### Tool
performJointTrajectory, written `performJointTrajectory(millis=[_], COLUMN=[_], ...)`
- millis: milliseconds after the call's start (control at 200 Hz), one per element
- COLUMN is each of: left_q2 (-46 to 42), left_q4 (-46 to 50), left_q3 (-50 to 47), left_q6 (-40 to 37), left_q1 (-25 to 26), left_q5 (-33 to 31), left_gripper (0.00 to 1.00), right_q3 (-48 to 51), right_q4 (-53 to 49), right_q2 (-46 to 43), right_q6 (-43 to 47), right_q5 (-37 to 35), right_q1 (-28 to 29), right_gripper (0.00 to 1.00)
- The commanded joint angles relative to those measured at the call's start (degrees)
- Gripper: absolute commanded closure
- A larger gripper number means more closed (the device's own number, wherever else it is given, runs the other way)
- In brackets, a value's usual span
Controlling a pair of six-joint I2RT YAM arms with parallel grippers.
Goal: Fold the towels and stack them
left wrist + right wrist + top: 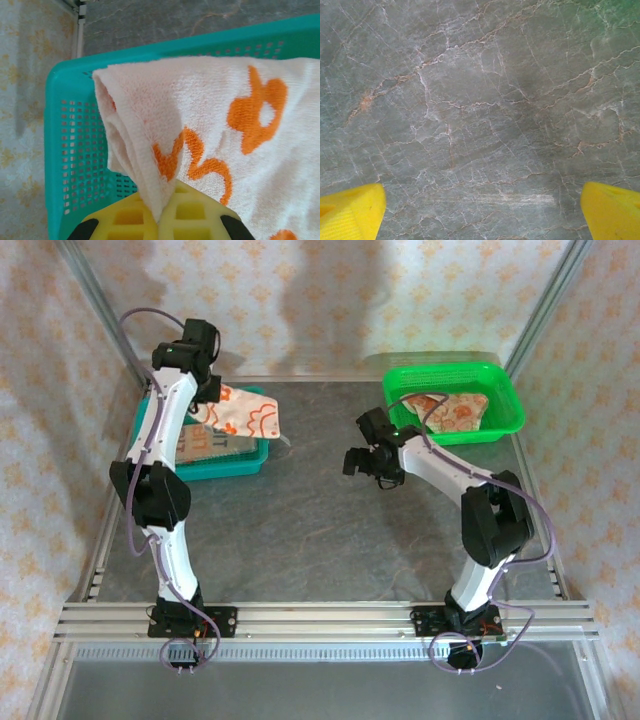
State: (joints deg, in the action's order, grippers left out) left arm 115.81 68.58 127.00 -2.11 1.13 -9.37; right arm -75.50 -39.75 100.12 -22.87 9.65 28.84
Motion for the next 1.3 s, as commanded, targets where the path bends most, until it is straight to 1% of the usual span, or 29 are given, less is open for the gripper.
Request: performJointTrajectory(millis=[0,230,390,510,781,916,1026,1246,1291], left_q2=[1.23,3.73,7.46,10.65,12.76,11.38,8.97,4.19,3.58], left_q4=[-1.52,-3.69,-8.22,-8.06,-7.41,-5.85,-3.00,1.46,2.11], left_q3=[-0.05,-1.06,-2.68,-0.88,-0.30,1.22,4.49,12.47,14.13], left_q6=[-1.93,-2.33,-3.25,-2.82,-1.69,-0.07,2.33,6.56,7.69], left_q1=[-1.49,-3.38,-4.30,-4.81,-4.98,-4.82,-4.47,-0.09,0.76], left_q5=[0.32,1.52,0.03,-1.15,-1.63,-1.05,1.35,5.15,6.99], left_gripper=[1.00,1.00,1.00,1.00,1.00,1.00,1.00,1.00,1.00], right_q3=[-2.16,-3.52,-3.77,-3.82,-3.74,-3.65,-3.40,-3.21,-3.02], right_q4=[-1.80,-1.95,-1.82,-2.13,-2.09,-1.92,-1.67,-1.13,-1.06], right_q2=[0.91,2.36,2.82,2.74,3.07,3.23,3.32,3.38,3.27], right_q6=[0.93,1.12,1.05,1.09,0.97,0.87,0.73,0.63,0.63], right_q5=[0.25,0.97,1.55,1.27,1.34,1.57,1.80,2.39,2.39], right_q1=[0.08,0.08,0.15,0.08,0.08,0.13,0.09,0.19,0.16], right_gripper=[0.01,0.01,0.01,0.01,0.01,0.01,0.01,0.01,0.01])
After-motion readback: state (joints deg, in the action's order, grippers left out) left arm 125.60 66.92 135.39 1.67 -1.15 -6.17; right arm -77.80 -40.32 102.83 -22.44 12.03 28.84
